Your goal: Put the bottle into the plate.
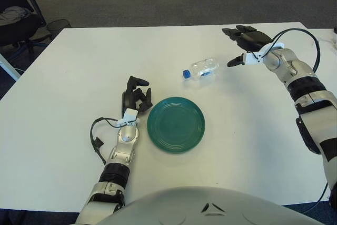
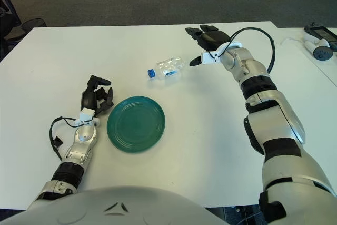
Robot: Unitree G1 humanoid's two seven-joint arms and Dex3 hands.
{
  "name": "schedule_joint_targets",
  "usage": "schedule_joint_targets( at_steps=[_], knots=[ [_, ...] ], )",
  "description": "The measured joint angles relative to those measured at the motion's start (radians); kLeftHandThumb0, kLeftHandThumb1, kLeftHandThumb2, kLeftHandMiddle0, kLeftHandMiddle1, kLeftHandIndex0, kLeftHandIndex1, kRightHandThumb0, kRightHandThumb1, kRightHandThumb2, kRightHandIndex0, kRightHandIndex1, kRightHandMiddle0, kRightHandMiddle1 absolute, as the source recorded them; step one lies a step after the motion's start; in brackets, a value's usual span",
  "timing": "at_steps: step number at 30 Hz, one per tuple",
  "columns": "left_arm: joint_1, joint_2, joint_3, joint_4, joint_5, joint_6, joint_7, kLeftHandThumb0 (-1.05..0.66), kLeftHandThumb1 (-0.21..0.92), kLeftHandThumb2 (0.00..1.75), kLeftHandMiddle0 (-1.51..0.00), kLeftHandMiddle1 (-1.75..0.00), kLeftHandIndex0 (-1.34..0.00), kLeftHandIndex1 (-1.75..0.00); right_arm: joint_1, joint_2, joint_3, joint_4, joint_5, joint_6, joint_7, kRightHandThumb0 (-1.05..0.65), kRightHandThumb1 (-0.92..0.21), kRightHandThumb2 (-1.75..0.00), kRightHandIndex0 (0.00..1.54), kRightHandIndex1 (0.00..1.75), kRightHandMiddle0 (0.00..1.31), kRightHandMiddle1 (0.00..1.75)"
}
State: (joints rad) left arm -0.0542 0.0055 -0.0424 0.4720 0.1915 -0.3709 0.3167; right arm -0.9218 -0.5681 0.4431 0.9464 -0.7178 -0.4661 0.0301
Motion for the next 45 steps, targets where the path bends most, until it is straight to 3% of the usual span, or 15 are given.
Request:
schedule_joint_targets(
  at_steps=[10, 27, 45],
  knots=[
    [-0.002, 0.000, 0.000, 0.003, -0.001, -0.003, 0.000, -0.40, 0.59, 0.96, -0.99, -1.75, -0.41, -1.75, -0.002, 0.077, 0.026, 0.039, -0.002, 0.000, 0.000, -1.05, -0.89, -0.07, 0.00, 0.00, 0.05, 0.03],
    [-0.003, 0.000, 0.000, 0.003, -0.011, -0.004, -0.015, -0.40, 0.61, 0.94, -0.99, -1.75, -0.40, -1.75, -0.020, 0.210, 0.162, 0.209, -0.081, -0.003, -0.017, -1.05, -0.88, -0.04, 0.00, 0.00, 0.01, 0.02],
    [-0.003, 0.000, -0.001, 0.003, -0.004, -0.005, -0.005, -0.40, 0.61, 0.94, -0.97, -1.75, -0.39, -1.75, -0.055, 0.273, 0.183, 0.247, -0.086, 0.004, -0.050, -1.05, -0.86, -0.02, 0.00, 0.00, 0.05, 0.06]
  ],
)
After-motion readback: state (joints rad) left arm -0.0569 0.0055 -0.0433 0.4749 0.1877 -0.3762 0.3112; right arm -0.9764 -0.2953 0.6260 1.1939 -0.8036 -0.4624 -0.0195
